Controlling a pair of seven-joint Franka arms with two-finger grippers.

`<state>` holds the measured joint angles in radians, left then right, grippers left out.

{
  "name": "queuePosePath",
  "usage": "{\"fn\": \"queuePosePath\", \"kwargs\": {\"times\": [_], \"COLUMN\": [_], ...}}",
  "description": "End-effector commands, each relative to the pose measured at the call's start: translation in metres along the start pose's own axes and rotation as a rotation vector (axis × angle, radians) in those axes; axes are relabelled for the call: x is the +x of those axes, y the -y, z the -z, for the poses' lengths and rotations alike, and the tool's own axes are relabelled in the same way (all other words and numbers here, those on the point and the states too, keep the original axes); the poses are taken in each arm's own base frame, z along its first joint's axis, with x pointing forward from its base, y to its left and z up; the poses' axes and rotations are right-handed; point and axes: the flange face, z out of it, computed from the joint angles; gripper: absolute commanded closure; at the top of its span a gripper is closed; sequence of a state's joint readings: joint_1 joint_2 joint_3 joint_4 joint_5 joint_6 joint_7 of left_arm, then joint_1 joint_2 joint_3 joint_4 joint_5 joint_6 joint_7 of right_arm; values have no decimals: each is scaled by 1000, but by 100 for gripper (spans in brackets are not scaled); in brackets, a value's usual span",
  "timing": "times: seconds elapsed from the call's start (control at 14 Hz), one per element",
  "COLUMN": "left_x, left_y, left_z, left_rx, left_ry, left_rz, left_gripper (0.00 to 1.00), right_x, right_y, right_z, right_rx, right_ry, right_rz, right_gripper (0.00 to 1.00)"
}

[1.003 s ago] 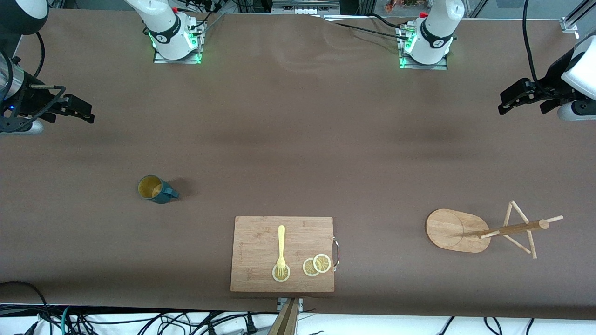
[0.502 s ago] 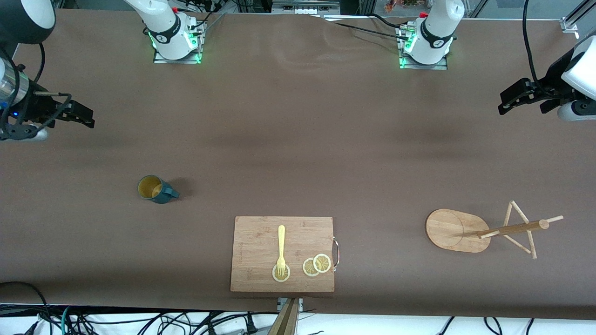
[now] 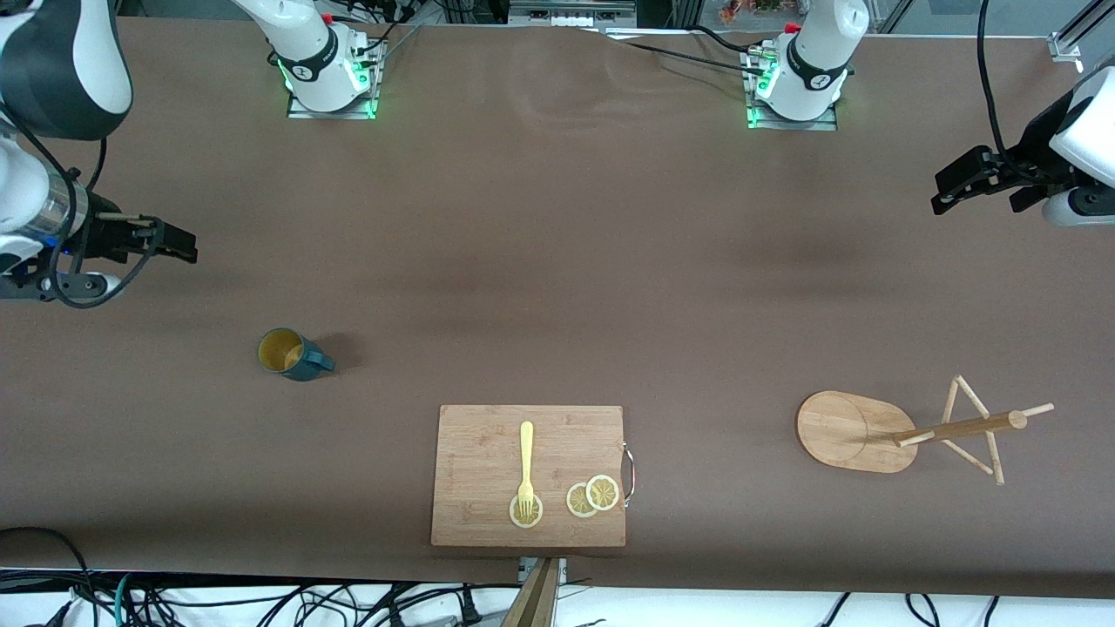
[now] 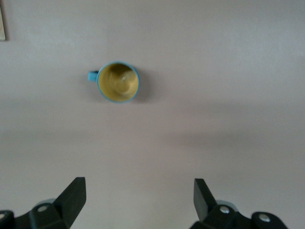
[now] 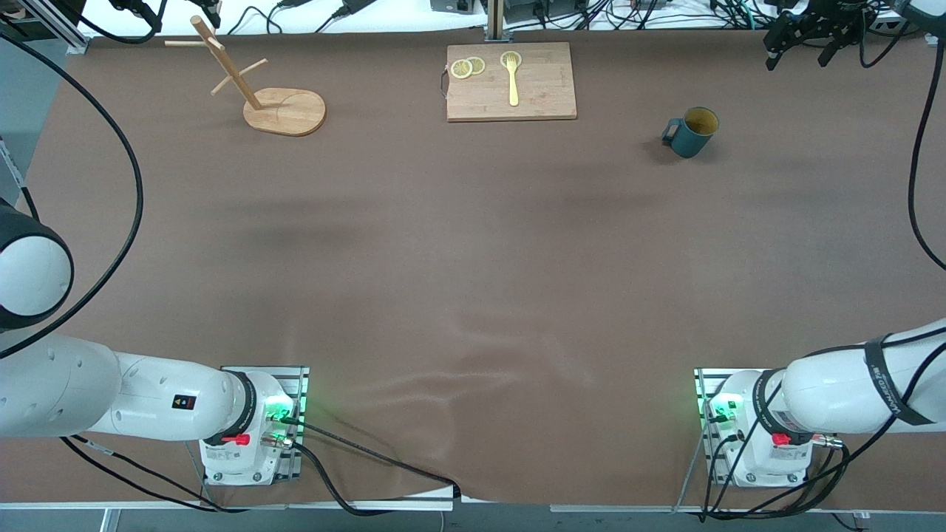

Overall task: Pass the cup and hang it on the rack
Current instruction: 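Lower the right gripper onto the teal mug rim and close it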

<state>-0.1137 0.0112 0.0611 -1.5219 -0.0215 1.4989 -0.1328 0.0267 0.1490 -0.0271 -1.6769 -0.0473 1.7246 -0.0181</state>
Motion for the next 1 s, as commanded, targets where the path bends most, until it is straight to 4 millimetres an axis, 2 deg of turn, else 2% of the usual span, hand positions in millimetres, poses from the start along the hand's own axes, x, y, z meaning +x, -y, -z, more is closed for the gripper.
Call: {"fn": "queuePosePath", "kwargs": {"times": [0.0,0.22,0.5,0.65,0.72,0.79,0.93], "left_x": [2,2,2,2,2,2,2], "left_y": [-2,-3,-3,-2,-2,-3,-3], "left_z": [6,6,6,5,6,6,6], "left_rx": [-6,-6,-7,-7,-7,-6,-7], "left_ry": [-4,-4,-4,-3,-4,-4,-4], "left_rz": [-1,-3,-3,-1,-1,-3,-3], "left_gripper": [0,0,0,0,0,0,0], "right_x": [24,56,72,78,79,80,83], "right_y": [-2,3,6,10,10,12,10], "right_z": [-5,-45,-107,-137,-151,-160,-188], "right_rx": [-10,-13,-12,-11,-12,-13,-13], "right_ry": [-70,-123,-42,-17,3,13,32], "right_rz": [-10,-14,-32,-134,-170,-171,-178], "right_gripper": [0,0,1,1,4,17,26]}}
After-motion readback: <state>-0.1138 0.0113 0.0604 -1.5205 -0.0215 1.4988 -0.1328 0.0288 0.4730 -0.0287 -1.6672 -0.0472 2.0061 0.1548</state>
